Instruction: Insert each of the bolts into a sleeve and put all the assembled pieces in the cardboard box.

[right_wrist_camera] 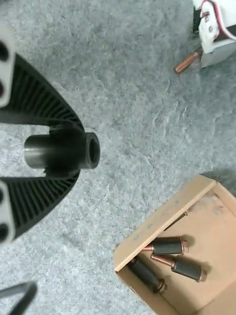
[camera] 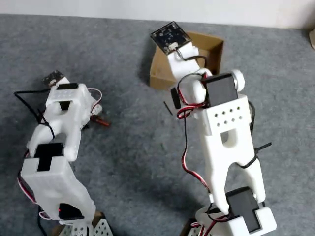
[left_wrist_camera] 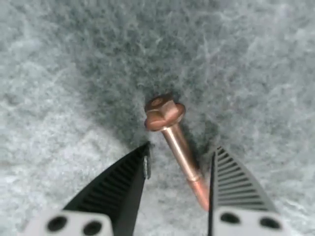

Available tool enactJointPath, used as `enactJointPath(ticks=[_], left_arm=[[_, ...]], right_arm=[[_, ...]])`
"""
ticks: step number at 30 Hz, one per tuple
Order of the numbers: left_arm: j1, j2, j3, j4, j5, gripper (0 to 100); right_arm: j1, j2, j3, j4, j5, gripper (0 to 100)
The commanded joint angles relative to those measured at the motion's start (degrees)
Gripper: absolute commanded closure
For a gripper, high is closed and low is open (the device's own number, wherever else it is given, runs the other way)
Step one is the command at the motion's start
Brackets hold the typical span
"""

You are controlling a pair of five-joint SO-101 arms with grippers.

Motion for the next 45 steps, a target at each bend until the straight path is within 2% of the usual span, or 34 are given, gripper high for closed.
enactJointPath(ticks=[1, 3, 8, 14, 19, 28, 33, 37, 41, 45], left_arm=[[-0.2, 1.0, -1.6, 0.8, 0.3, 88], [-0.2, 1.3, -1.6, 0.6, 0.1, 100], [1.2, 0.7, -1.6, 1.0, -0.2, 100], [2.0, -9.5, -2.5, 1.0, -6.5, 100], [2.0, -27.5, -2.6, 2.8, -13.6, 100], [2.4, -72.7, -3.6, 11.2, -29.4, 100], [8.3, -89.6, -3.5, 11.6, -29.3, 100], [15.4, -94.8, -3.5, 11.7, -29.2, 100], [25.2, -97.1, -3.5, 11.5, -28.7, 100], [34.9, -97.5, -3.5, 11.5, -21.2, 100]], right_arm=[[0.5, -2.4, -0.5, 1.0, -0.7, 99.4], [0.6, -2.4, -0.5, 1.0, -0.5, 99.4], [0.6, -4.0, -0.5, 1.0, -0.4, 99.4], [0.6, -14.5, -2.3, 0.9, -0.3, 99.4], [0.4, -25.8, -2.7, 0.9, 4.0, 99.4], [0.4, -47.7, 2.8, 0.1, 4.0, 99.4], [-2.1, -61.1, 14.6, -4.1, 2.1, 99.4], [-6.7, -74.3, 29.8, -9.4, -1.3, 99.4], [-7.0, -88.0, 46.5, -15.7, -1.8, 99.4], [-7.3, -96.8, 62.5, -20.1, -1.7, 99.4]])
